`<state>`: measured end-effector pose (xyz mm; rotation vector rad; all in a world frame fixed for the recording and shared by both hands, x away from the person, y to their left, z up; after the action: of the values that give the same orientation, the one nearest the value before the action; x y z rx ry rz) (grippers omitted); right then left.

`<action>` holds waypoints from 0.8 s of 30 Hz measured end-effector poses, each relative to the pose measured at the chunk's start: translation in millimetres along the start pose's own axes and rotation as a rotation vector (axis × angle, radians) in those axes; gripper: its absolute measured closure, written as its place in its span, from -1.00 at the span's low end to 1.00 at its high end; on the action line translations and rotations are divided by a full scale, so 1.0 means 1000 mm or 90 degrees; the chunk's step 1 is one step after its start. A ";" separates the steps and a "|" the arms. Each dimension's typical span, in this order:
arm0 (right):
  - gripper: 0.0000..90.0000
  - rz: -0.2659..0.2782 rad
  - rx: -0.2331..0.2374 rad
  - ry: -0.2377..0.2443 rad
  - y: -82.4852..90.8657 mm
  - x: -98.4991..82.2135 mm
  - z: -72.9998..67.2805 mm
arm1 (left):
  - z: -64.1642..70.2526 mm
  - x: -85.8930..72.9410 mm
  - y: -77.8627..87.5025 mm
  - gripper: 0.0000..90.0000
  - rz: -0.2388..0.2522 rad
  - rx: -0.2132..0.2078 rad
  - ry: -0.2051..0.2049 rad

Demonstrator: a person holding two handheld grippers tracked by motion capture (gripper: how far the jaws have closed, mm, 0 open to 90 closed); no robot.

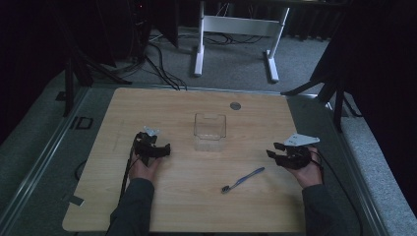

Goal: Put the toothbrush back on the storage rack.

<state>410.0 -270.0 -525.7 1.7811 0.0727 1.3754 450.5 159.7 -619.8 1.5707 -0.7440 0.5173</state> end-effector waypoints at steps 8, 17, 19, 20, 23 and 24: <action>0.20 -0.047 0.071 0.068 -0.007 0.021 -0.012 | 0.000 0.000 0.000 -0.72 0.000 0.000 0.000; 0.15 -0.102 0.131 0.151 -0.023 0.032 -0.024 | 0.000 0.000 0.000 -0.72 0.000 0.000 0.000; 0.13 -0.118 0.142 0.175 -0.026 0.033 -0.027 | 0.000 0.000 0.000 -0.72 0.000 0.000 0.000; 0.13 -0.122 0.145 0.184 -0.028 0.033 -0.028 | 0.000 0.000 0.000 -0.72 0.000 0.000 0.000; 0.14 -0.147 0.154 0.218 -0.033 0.033 -0.032 | 0.000 0.000 0.000 -0.73 0.000 0.000 0.000; 0.15 -0.158 0.158 0.227 -0.035 0.032 -0.034 | 0.000 0.000 0.000 -0.73 0.000 0.000 0.000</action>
<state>410.4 -211.7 -523.3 1.6342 0.6588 1.5340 450.4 159.5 -619.8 1.5708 -0.7436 0.5179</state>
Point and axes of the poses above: each handheld gripper's, and its own axes: y roughly backward along the jaws, x roughly out of its top, z roughly to its right, the point moved 8 cm from there along -y, roughly forward along the jaws, and after that the axes turned 12 degrees about x, right-handed, at the moved point
